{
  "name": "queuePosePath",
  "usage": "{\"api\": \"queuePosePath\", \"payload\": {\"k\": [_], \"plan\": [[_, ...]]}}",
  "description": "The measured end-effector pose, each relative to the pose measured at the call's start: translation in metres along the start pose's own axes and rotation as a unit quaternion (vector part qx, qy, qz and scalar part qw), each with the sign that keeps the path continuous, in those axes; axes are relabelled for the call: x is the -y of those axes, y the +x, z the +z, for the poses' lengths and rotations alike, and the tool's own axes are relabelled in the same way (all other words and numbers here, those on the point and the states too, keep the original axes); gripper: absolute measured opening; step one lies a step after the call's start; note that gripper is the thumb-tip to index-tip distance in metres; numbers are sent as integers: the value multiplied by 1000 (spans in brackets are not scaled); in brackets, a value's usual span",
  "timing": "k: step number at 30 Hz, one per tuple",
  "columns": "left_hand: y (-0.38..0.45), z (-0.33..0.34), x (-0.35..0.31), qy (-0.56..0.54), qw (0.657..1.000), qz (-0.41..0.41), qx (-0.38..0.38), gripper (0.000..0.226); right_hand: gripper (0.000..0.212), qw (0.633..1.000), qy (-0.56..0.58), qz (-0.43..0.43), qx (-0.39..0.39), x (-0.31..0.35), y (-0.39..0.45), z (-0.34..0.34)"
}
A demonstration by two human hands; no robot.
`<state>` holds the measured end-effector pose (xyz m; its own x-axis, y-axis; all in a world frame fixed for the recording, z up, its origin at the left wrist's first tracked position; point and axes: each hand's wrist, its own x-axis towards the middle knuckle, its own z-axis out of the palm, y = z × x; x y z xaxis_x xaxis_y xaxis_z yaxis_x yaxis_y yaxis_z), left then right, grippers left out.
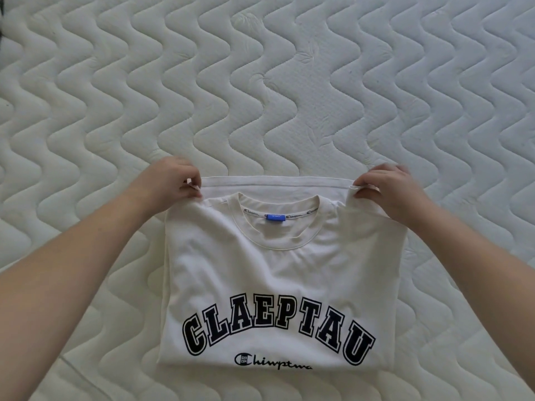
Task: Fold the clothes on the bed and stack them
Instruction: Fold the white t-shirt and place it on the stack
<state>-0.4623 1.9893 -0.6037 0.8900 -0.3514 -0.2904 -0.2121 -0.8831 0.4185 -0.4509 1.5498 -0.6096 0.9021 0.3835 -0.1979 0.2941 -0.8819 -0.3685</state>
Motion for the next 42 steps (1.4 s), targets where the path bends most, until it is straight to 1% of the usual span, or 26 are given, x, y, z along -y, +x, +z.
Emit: {"api": "queuePosePath", "payload": {"k": [2,5,7,9,12,15,16,18,19,21,22,23,24,25,27,28,30,31,32,34,36,38,42], "plan": [[8,0,-7,-2,1000,8,11,13,15,1000,7,-3,17,4,6,0],[26,1,-20,-35,996,13,81,16,12,999,22,-23,22,12,20,3],[42,3,-28,-32,994,36,101,14,13,999,29,-27,33,19,30,7],[58,5,-35,-25,995,46,89,11,16,999,20,-18,45,25,38,14],[72,14,-38,-15,997,27,71,12,18,998,1,26,50,29,44,23],[71,26,-38,41,996,3,79,18,22,995,-39,83,36,28,42,29],[68,29,-38,65,996,6,63,25,23,993,-49,99,32,28,41,30],[59,33,-38,93,996,6,-6,38,27,991,-58,118,8,29,38,31],[54,32,-39,85,995,-2,-53,39,30,991,-43,128,-21,30,35,30],[42,30,-43,46,988,-12,-144,31,28,986,20,139,-88,33,24,25],[35,28,-43,31,988,-25,-150,29,24,984,40,138,-105,33,17,23],[29,27,-42,21,991,-51,-124,30,22,984,42,137,-104,33,9,21],[23,26,-42,20,993,-87,-75,33,24,986,33,140,-82,32,0,21],[17,27,-40,21,993,-118,-21,35,28,988,19,151,-42,32,-8,21],[7,30,-37,1,987,-145,63,38,38,982,-19,179,66,32,-23,24],[2,32,-35,-19,985,-147,87,45,44,976,-40,185,109,32,-28,26],[-5,30,-35,-58,980,-162,98,65,55,965,-35,200,164,31,-36,27],[-9,28,-36,-70,978,-174,91,67,56,962,-11,212,173,32,-38,25],[-12,26,-37,-76,976,-185,84,63,52,959,17,224,172,32,-39,22],[-17,20,-40,-66,975,-194,85,45,36,959,54,226,160,34,-43,16],[-25,12,-45,-64,975,-195,86,39,26,963,79,208,152,38,-49,7],[-33,4,-52,-88,974,-188,96,34,24,966,106,193,136,44,-58,-2],[-52,-14,-72,-105,978,-138,118,19,24,975,137,145,98,59,-81,-20]]}}
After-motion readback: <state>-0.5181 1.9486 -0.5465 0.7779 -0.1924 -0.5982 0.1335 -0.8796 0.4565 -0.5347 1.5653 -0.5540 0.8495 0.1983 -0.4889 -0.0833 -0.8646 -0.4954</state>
